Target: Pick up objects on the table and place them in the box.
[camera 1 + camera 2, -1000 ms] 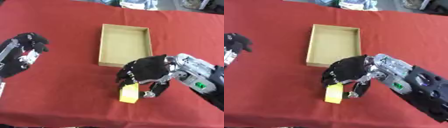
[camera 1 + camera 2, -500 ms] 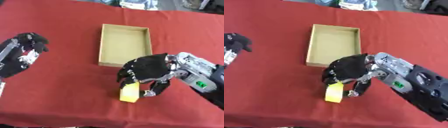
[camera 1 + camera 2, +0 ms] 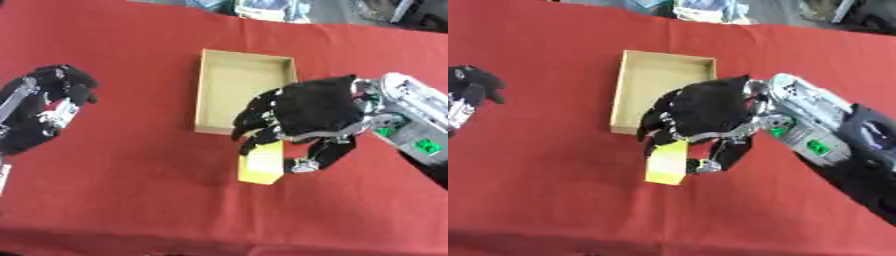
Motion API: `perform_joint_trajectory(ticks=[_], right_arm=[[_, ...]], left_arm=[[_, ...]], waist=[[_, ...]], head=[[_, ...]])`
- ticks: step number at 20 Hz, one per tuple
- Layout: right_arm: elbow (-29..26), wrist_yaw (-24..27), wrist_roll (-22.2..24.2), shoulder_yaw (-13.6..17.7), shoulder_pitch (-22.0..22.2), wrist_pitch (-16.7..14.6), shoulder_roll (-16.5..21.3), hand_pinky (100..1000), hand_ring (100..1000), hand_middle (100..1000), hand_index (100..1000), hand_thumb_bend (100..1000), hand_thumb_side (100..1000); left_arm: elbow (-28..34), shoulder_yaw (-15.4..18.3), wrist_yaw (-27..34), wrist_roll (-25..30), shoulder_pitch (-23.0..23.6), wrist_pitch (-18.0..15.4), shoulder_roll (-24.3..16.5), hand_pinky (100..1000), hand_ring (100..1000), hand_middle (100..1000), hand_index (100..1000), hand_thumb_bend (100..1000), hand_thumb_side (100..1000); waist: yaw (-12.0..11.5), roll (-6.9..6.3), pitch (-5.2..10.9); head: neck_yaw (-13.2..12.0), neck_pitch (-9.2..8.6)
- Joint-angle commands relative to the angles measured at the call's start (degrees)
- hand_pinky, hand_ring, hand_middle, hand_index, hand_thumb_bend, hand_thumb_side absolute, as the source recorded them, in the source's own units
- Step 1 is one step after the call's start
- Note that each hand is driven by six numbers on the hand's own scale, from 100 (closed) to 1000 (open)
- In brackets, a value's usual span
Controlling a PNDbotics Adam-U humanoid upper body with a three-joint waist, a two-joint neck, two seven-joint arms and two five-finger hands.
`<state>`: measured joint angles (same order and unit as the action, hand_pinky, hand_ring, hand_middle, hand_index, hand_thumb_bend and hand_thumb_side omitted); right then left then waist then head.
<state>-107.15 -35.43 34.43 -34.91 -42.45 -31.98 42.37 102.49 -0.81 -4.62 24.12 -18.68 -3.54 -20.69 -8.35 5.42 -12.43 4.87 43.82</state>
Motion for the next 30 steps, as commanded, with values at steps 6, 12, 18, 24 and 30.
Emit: perform_joint_trajectory(ticks=[6,12,18,24,30], right_arm=[[-1.35,0.69,1.63,4.97,-4.03,-0.16,2.60,872,908,861,672,201,100],[2.85,-1.02,-1.45,6.70,-5.44,0.78,1.81,872,908,865,676,206,100],[7.74,-4.64,-3.67,7.71,-7.12,0.20,0.90,879,912,872,680,211,100],[13.01,-7.58,-5.53,8.75,-8.42,0.27,-1.24,875,910,871,684,209,100],[21.28,-9.17,-7.00,9.04,-9.82,0.76,-4.72,857,904,868,692,195,100]], left_arm=[[0.81,0.61,-0.08,-0.17,-0.43,-0.05,-0.93,709,601,642,687,153,601],[0.75,0.57,-0.03,-0.17,-0.43,-0.04,-0.79,709,601,642,687,154,601],[0.70,0.48,0.01,-0.09,-0.50,-0.06,-0.64,709,600,641,687,154,602],[0.69,0.39,0.08,0.04,-0.64,-0.11,-0.45,709,600,641,687,154,602],[0.70,0.23,0.18,0.24,-0.83,-0.18,-0.19,709,600,641,687,154,603]], waist=[[0.08,-0.45,1.27],[-0.02,-0.66,1.33],[-0.39,-0.82,1.24],[-0.70,-1.11,1.04],[-1.28,-1.43,0.82]], head=[[0.17,0.29],[0.34,0.29],[0.61,0.29],[0.81,0.29],[1.25,0.29]])
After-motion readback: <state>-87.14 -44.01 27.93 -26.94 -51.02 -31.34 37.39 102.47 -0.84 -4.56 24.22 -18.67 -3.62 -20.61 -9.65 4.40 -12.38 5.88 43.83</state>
